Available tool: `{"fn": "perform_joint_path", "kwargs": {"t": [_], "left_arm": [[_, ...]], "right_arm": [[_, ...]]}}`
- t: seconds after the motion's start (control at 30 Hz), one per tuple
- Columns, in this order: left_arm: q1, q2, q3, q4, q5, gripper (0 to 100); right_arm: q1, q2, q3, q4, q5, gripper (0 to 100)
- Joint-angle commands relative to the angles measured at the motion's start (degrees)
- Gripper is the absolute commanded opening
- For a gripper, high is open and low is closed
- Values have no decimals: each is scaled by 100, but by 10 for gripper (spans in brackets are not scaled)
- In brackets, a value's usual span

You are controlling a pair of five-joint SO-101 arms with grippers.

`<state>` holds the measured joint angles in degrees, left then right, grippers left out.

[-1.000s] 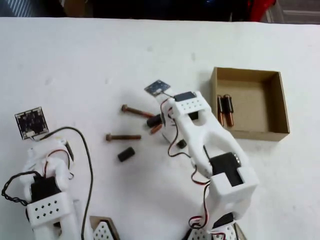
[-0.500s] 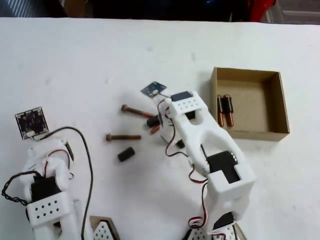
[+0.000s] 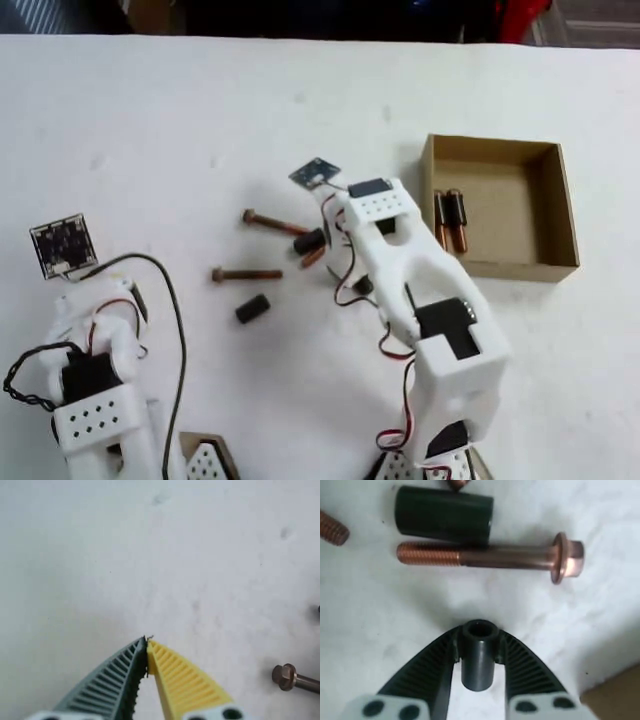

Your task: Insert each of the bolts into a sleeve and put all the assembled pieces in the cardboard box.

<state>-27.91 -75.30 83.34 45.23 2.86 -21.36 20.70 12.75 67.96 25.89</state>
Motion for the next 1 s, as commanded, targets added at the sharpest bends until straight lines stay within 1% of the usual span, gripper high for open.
{"fn": "perform_joint_path", "kwargs": {"t": [0.0,0.2,0.3,0.4,0.7,0.83,0.97], "left_arm": [[-13,-66,-220,18,-44,24],[22,-66,-220,18,-44,24],[356,-66,-97,-26,-62,24],[637,-66,79,-273,-62,24],[673,-66,167,-369,-79,24],[796,-66,176,-343,-747,24],[1147,-66,316,-343,-1064,24]], "right_arm": [[-22,-251,-308,356,44,16],[-22,-1235,-554,971,35,16],[-48,-1930,-545,1174,35,16],[-75,-2677,-527,1499,35,16],[-22,-4549,-519,2123,35,16],[-22,-5103,-510,2396,35,16],[-22,-5473,-229,2501,35,16]]}}
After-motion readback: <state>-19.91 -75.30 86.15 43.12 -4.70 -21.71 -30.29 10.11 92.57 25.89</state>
